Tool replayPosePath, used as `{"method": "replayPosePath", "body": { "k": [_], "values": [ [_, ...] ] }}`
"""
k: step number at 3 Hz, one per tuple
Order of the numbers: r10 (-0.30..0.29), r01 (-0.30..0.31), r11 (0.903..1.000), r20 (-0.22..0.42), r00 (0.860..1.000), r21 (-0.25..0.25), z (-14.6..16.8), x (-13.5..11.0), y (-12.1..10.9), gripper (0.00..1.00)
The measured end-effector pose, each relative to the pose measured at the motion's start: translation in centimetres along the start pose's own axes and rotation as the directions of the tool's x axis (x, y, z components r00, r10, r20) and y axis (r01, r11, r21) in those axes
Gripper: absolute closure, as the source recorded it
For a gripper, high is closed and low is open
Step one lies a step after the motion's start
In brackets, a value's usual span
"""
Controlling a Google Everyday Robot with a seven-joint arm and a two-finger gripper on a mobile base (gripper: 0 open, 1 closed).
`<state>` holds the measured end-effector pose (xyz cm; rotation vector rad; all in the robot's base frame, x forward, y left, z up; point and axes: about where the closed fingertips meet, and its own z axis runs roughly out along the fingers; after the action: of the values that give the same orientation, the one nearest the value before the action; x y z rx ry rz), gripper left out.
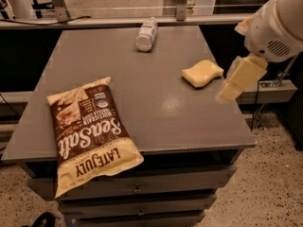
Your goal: Move sponge near brown chip bag
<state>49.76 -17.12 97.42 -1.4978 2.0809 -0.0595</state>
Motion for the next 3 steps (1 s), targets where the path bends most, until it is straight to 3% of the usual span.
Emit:
{"method": "replayPosePath", "body": {
  "k": [1,2,3],
  "values": [
    [0.066,-0.068,0.9975,0.083,0.994,0.02,6.0,-1.2,-2.8,0.0],
    [0.142,-0.147,0.9887,0.116,0.983,0.031,11.2,-1.0,-5.4,0.0],
    [0.222,-0.227,0.9734,0.116,0.968,0.031,15.0,0.4,-7.1,0.0]
  ]
}}
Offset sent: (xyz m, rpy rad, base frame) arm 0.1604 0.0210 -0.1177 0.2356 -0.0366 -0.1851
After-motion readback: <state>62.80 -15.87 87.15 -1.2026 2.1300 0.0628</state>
